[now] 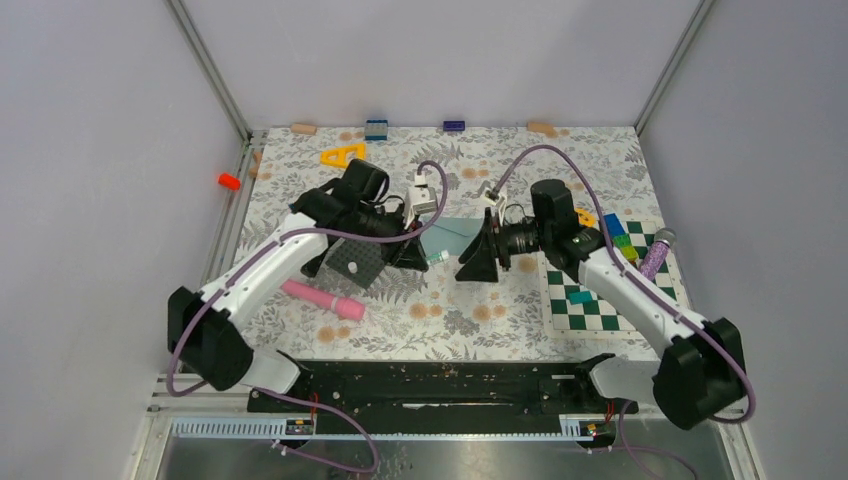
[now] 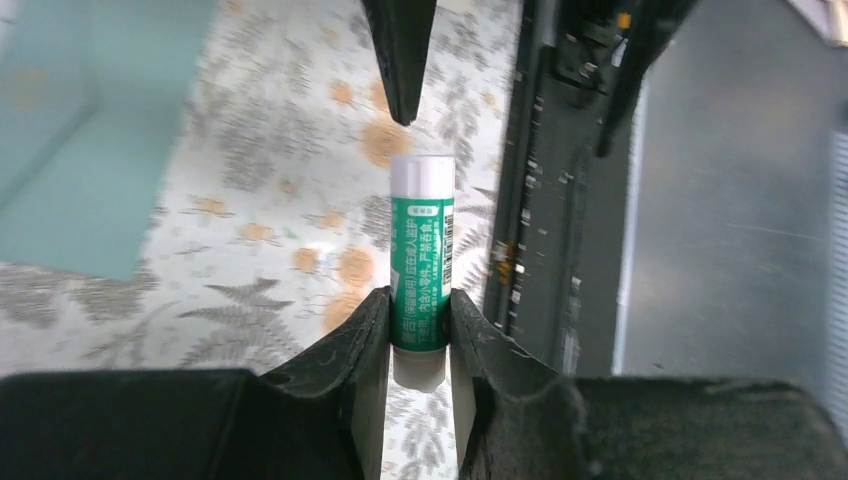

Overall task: Place the letter into the envelope and seal it
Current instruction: Screw the solid glue.

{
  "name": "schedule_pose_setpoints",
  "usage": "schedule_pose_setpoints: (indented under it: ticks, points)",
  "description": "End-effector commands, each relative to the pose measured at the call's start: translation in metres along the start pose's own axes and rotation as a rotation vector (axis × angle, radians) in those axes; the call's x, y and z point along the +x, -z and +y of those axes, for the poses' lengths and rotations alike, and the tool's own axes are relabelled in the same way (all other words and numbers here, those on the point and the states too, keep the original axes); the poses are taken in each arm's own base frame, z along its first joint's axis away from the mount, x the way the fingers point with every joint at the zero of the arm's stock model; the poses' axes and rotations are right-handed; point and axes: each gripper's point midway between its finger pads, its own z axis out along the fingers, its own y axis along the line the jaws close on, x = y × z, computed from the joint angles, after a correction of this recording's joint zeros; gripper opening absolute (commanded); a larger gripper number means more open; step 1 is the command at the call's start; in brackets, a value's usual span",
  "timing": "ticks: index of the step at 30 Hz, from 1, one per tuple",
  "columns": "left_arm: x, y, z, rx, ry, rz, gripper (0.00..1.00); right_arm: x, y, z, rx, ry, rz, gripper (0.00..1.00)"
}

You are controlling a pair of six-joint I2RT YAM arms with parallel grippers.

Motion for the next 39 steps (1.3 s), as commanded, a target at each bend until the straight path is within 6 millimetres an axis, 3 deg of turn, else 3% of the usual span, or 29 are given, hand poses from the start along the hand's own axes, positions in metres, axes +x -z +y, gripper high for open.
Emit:
schedule_pose_setpoints:
  ticks: [1, 4, 7, 14, 21, 33, 39]
  points:
    - [-0.025, 0.018, 0.017, -0.248, -0.152, -0.079, 0.11, -0.020, 0.003, -0.009, -0.043, -0.416, -0.038, 0.76]
    - [-0.023, 0.017, 0.022, -0.356, -0.218, -0.067, 0.11, -0.034, 0.001, -0.027, -0.048, -0.483, -0.124, 0.74]
    - [-0.022, 0.016, 0.029, -0.427, -0.235, -0.060, 0.10, -0.036, -0.002, -0.031, -0.066, -0.551, -0.148, 0.71]
    - [-0.019, 0.013, 0.041, -0.524, -0.277, -0.026, 0.08, -0.029, -0.005, -0.040, -0.039, -0.618, -0.154, 0.65]
    - [-0.016, 0.005, 0.041, -0.527, -0.298, 0.000, 0.08, -0.015, -0.012, -0.058, 0.005, -0.692, -0.142, 0.61]
    - [-0.005, -0.014, 0.033, -0.462, -0.324, 0.065, 0.08, -0.019, -0.014, -0.057, -0.023, -0.713, -0.138, 0.57]
    - [-0.004, -0.019, 0.031, -0.457, -0.331, 0.077, 0.08, -0.014, -0.016, -0.059, -0.013, -0.722, -0.122, 0.48]
